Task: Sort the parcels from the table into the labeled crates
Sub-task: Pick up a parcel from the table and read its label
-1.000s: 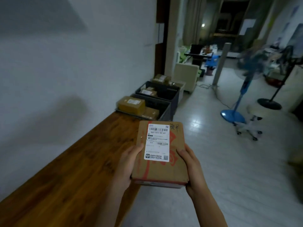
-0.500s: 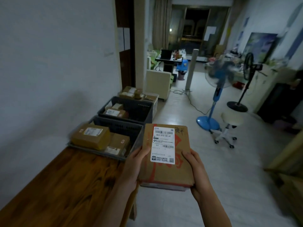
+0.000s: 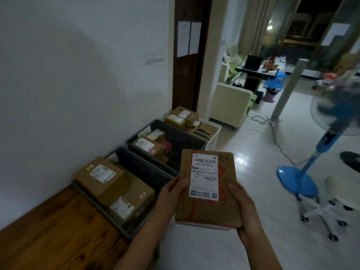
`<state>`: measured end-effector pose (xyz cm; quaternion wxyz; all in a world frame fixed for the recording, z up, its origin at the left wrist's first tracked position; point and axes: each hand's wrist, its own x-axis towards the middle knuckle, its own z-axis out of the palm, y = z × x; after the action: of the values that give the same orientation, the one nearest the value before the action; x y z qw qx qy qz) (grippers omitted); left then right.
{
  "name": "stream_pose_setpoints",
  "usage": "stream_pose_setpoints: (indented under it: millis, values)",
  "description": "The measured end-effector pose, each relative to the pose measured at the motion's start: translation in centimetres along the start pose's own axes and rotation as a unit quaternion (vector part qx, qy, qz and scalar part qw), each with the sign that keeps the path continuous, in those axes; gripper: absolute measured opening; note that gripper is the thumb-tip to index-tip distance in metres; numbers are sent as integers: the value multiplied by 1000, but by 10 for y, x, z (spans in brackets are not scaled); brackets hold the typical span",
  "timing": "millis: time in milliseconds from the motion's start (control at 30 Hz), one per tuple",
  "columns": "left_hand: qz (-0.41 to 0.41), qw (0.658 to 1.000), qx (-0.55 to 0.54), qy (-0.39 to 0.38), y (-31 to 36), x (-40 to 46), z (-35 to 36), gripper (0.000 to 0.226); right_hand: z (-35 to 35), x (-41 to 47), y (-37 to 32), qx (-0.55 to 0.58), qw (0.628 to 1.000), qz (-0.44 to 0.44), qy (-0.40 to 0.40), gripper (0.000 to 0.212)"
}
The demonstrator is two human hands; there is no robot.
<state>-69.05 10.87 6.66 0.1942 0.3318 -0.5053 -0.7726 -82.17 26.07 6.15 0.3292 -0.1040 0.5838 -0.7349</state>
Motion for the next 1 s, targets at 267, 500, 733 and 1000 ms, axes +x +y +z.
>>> stream_pose_setpoints:
  millis: [267,500,733,1000]
  values:
    - [24,994,-13,104,19,128,-9,31,34,183,-8,-47,992,58,-97,57]
    - [38,972,-63,224,20,237,-58,24,98,325,31,-117,974,111,-159,48]
    - [25,937,-127,323,45,294,-97,36,174,412,43,-167,940,160,-251,65]
    - [-6,888,45,457,49,317,-125,28,245,477,91,-171,886,233,-362,34]
